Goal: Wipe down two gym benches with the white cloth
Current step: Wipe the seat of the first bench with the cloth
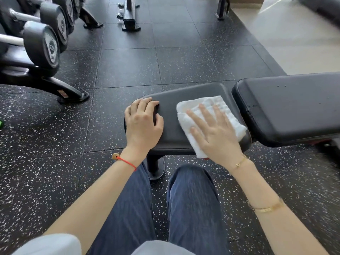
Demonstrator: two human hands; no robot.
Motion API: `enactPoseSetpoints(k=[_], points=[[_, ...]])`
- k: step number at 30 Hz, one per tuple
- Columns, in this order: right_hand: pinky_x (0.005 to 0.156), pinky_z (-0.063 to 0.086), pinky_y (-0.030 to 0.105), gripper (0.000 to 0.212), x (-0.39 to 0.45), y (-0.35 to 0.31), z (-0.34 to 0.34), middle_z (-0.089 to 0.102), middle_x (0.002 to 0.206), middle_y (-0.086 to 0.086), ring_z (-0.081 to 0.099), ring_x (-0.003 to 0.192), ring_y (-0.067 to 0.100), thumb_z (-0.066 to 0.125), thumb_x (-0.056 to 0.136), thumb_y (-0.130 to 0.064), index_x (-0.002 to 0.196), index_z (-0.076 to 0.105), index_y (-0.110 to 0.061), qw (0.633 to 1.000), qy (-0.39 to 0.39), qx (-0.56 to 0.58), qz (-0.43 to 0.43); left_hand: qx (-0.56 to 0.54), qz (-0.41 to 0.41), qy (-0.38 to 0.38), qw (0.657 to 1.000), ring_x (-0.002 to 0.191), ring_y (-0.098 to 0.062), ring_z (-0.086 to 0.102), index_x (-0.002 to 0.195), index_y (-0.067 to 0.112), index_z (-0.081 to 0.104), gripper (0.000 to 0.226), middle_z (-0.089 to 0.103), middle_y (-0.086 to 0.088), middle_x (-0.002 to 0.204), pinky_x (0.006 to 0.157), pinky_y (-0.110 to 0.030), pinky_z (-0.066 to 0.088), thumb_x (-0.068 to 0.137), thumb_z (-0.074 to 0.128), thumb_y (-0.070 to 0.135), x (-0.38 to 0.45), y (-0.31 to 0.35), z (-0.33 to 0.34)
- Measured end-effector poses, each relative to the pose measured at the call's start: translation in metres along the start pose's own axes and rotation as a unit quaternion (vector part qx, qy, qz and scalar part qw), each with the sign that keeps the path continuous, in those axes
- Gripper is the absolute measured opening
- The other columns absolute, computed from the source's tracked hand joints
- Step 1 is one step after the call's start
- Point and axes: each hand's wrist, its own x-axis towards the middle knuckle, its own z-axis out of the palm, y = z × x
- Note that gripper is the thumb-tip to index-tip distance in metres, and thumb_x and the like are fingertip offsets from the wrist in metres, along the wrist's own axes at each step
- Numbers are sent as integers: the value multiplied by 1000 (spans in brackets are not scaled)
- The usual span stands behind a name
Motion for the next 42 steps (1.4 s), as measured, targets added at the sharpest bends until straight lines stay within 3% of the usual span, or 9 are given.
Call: enactPoseSetpoints(k=[7, 15, 19, 22, 26, 29, 34, 38, 42], points=[[122, -4, 50, 51, 77, 37, -8, 8, 165, 1, -6, 150, 34, 23, 102, -49, 152, 15, -46, 993, -47, -10, 111, 1, -2, -2, 1000, 131, -24, 44, 125, 18, 62, 38, 57, 1, 134, 113, -44, 28, 89, 51, 24, 0, 2, 0], [124, 0, 45, 52, -16, 7, -6, 10, 164, -8, -2, 152, 25, 14, 98, -58, 150, 14, -51, 999, -15, 16, -27, 3, 2, 1, 1000, 131, -23, 43, 125, 19, 61, 38, 57, 2, 134, 113, -43, 28, 89, 50, 26, 1, -1, 1], [121, -2, 51, 58, 18, 52, -13, 7, 165, 5, -2, 151, 33, -1, 101, -41, 153, 22, -29, 996, -61, -54, 23, 1, 2, 8, 1000, 131, -24, 44, 124, 18, 61, 38, 58, 0, 133, 113, -43, 28, 88, 49, 25, 0, 0, 3], [121, 3, 51, 51, 72, 56, -15, 10, 164, 8, 3, 151, 33, 14, 104, -38, 154, 17, -29, 992, -50, -35, 110, 5, 2, 8, 1000, 130, -24, 44, 123, 18, 61, 38, 58, 0, 133, 113, -42, 27, 88, 50, 25, 0, 1, 3], [122, 5, 50, 52, 64, -2, 3, 15, 164, 1, 2, 151, 32, 21, 102, -48, 153, 17, -41, 999, -21, -47, 8, 0, -4, 5, 1000, 130, -24, 44, 123, 19, 62, 38, 58, 1, 133, 112, -41, 25, 87, 49, 26, 1, 0, 2], [123, 2, 46, 53, 22, -9, 2, 14, 164, -5, 1, 151, 29, 14, 97, -57, 150, 17, -50, 999, -22, 6, -36, -2, 0, 3, 1000, 130, -23, 43, 123, 19, 61, 38, 58, 2, 134, 112, -40, 25, 88, 50, 26, 1, -2, 2], [123, 4, 48, 59, 29, 44, -10, 12, 164, 2, 1, 152, 28, 5, 96, -54, 152, 17, -43, 998, -43, -41, 33, -2, 0, 9, 1000, 130, -23, 44, 123, 19, 62, 39, 58, 2, 133, 112, -42, 27, 87, 49, 26, 0, 0, 2], [121, 1, 52, 52, 77, 34, -12, 8, 165, 3, -3, 151, 32, 14, 102, -44, 154, 12, -38, 993, -67, -59, 83, 0, -1, 11, 1000, 129, -23, 45, 122, 19, 62, 38, 59, 1, 132, 110, -42, 27, 86, 49, 26, 0, 1, 2], [122, 4, 50, 51, 42, -16, -1, 12, 164, -2, -2, 151, 32, 19, 100, -51, 151, 19, -45, 999, -30, -20, -10, 2, -1, 7, 1000, 129, -23, 45, 121, 20, 62, 38, 59, 1, 132, 110, -42, 28, 86, 49, 27, 1, 0, 2]])
